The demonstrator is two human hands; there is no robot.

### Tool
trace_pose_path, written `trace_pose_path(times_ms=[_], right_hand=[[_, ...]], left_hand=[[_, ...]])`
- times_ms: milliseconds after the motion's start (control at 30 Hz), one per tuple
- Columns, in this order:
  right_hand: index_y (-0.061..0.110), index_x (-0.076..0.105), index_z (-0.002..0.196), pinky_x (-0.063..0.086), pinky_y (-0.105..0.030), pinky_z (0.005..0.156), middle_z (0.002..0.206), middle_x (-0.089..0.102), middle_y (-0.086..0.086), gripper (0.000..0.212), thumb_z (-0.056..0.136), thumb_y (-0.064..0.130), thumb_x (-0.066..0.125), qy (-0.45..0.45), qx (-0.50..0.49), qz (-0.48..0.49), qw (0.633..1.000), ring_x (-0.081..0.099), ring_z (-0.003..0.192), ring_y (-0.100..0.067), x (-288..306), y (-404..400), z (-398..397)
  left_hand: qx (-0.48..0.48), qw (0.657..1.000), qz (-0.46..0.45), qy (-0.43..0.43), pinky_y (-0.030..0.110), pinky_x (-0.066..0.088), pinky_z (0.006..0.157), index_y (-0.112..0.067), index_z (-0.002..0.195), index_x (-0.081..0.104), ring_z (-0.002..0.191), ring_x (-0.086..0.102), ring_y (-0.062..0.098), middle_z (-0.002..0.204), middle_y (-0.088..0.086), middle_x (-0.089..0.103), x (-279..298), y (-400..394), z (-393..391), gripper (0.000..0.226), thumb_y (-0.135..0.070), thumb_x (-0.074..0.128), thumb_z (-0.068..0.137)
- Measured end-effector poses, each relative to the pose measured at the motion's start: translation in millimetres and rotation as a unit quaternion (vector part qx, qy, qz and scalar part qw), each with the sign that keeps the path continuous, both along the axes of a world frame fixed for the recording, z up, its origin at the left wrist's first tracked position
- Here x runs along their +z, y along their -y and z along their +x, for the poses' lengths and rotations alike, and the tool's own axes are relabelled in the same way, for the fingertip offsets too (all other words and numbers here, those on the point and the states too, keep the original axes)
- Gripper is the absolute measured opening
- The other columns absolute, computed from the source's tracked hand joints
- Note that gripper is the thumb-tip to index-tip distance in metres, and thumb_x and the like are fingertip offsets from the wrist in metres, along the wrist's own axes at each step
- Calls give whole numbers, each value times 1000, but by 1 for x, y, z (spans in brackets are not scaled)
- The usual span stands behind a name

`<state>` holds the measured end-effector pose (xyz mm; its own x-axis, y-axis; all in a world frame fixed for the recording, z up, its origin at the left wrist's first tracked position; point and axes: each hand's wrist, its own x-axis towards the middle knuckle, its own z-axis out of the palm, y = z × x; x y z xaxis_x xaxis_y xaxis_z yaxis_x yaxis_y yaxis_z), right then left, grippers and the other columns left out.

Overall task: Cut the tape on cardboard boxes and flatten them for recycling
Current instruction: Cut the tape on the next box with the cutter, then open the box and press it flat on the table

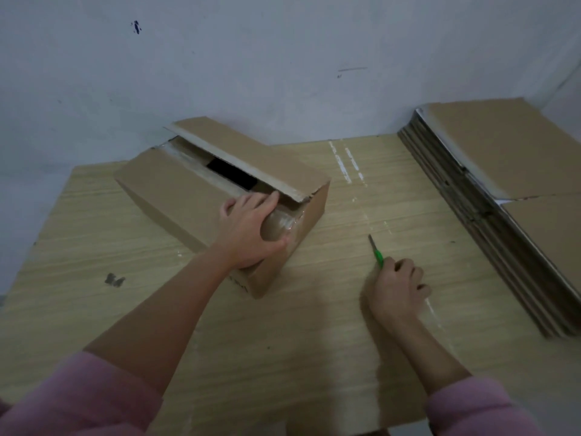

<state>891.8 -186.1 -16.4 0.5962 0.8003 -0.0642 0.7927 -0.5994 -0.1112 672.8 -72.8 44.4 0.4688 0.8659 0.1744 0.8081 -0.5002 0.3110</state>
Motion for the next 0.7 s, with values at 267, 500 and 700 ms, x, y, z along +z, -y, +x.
trace_pose_path(times_ms=[267,500,700], right_hand=[[-1,60,121,49,-41,86,117,60,-19,53,78,17,34,-213,380,237,868,57,99,-36,55,-50,-59],[7,31,145,30,-45,107,153,26,-14,68,81,17,48,-134,322,296,889,30,137,-35,86,-89,-66],[21,12,151,24,-40,110,154,9,-12,85,84,30,63,-142,180,158,960,12,140,-29,93,-118,-68]], left_hand=[[-33,996,70,55,29,14,83,-31,99,66,106,32,9,99,-13,42,29,2,-2,54,-67,57,59],[-38,997,-57,43,24,39,59,-23,85,71,48,53,2,42,-14,52,122,-9,-34,37,-53,49,88],[55,939,-326,-94,34,53,86,-16,151,7,109,60,25,142,12,43,97,-29,-58,91,-38,65,85]])
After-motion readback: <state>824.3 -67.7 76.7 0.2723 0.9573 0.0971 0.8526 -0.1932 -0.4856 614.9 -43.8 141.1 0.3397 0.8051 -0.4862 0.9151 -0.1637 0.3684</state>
